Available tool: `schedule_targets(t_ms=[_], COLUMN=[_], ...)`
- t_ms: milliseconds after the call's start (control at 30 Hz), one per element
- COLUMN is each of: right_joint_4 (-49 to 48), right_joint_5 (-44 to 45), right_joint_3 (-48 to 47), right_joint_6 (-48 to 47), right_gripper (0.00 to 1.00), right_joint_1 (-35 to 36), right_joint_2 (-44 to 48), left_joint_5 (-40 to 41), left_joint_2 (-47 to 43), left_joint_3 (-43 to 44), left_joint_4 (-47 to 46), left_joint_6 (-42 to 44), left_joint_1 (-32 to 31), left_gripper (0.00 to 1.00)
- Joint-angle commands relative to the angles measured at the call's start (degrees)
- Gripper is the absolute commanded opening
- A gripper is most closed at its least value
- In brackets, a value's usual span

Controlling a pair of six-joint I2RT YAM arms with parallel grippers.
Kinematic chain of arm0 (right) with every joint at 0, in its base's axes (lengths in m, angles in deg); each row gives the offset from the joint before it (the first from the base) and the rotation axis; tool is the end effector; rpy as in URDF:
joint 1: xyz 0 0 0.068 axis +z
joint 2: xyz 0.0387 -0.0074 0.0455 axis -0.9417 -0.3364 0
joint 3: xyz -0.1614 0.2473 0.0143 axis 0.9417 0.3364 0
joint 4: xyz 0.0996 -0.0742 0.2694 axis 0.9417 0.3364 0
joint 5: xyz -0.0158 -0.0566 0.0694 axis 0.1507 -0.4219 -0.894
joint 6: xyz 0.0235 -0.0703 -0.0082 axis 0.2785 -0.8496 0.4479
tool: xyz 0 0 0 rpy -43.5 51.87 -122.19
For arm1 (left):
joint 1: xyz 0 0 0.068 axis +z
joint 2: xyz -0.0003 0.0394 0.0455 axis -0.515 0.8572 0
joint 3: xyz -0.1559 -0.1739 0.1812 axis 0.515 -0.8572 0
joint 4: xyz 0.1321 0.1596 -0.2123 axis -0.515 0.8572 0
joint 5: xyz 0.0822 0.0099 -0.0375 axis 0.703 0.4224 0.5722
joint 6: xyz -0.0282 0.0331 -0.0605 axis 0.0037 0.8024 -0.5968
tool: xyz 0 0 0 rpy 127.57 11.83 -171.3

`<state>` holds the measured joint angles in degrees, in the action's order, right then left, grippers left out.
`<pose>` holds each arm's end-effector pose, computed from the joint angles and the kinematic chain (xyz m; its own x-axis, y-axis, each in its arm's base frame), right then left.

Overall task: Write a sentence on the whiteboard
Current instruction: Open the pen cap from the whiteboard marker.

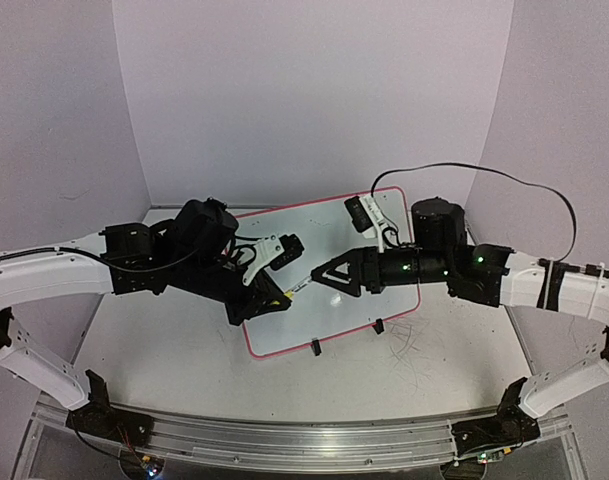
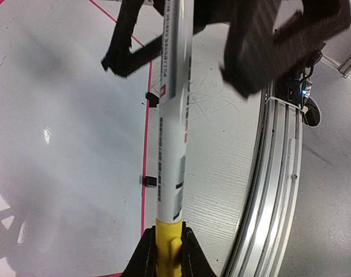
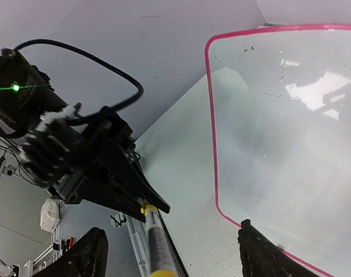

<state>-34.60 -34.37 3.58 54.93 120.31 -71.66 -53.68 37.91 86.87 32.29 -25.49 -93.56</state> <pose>0.2008 0.2921 0.3286 -0.5688 -0.1082 -0.8153 -0.8156 0.2019 0.5422 0.1513 -0.3157 0.3174 -0.2003 0.5790 -0.7903 0.9601 0.2768 -0.0405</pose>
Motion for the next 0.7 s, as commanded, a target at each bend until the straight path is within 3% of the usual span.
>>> schedule_targets(t_ms=[0,100,267,467,667], right_joint_4=[-10.2,-11.3,-17.3,-19.3,-19.3], right_joint_5=[2.8,7.8,8.8,13.4,10.5], right_joint_3=[1.3,1.3,2.7,3.6,1.8], right_joint_6=[-2.8,-4.3,-2.9,-0.7,0.2], right_gripper=[0.81,0.82,0.66,0.6,0.47], right_joint_1=[6.1,8.5,9.2,9.7,9.7], right_joint_2=[-0.2,-0.4,-1.3,-2.7,-5.5], left_joint_5=[1.3,0.6,0.0,-0.6,-0.6], left_joint_2=[-3.0,-2.7,-2.1,-2.3,-2.4], left_joint_3=[-0.4,-0.1,0.1,0.3,0.4], left_joint_4=[-3.4,-3.5,-3.5,-3.6,-3.6], left_joint_6=[-0.9,-1.0,-1.0,-0.9,-0.8], left_joint_1=[0.2,0.2,0.2,0.2,0.2], left_gripper=[0.0,0.0,0.0,0.0,0.0])
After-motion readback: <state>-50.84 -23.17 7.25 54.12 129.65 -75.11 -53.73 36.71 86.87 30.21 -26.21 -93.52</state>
